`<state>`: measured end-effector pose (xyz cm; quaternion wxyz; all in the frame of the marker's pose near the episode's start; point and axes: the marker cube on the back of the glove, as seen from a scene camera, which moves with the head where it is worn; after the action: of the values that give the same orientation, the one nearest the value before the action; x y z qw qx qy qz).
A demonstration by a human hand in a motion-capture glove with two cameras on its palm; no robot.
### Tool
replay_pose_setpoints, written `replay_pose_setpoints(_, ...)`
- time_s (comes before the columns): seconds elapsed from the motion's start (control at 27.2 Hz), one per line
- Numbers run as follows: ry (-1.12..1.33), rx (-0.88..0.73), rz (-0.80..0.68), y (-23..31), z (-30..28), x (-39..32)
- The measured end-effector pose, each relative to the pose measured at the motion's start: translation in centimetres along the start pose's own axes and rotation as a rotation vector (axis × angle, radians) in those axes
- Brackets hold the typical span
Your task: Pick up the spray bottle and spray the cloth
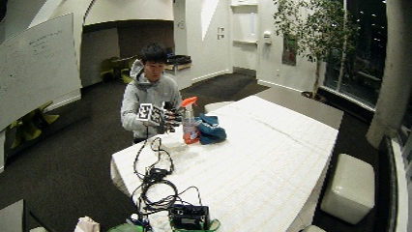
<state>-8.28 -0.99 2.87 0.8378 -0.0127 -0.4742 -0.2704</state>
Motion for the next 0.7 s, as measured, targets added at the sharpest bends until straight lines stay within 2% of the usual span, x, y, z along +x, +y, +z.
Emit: replay_pose_setpoints(0.7, -0.156, -0.057, -0.035, -2.7, 3.9, -1.2)
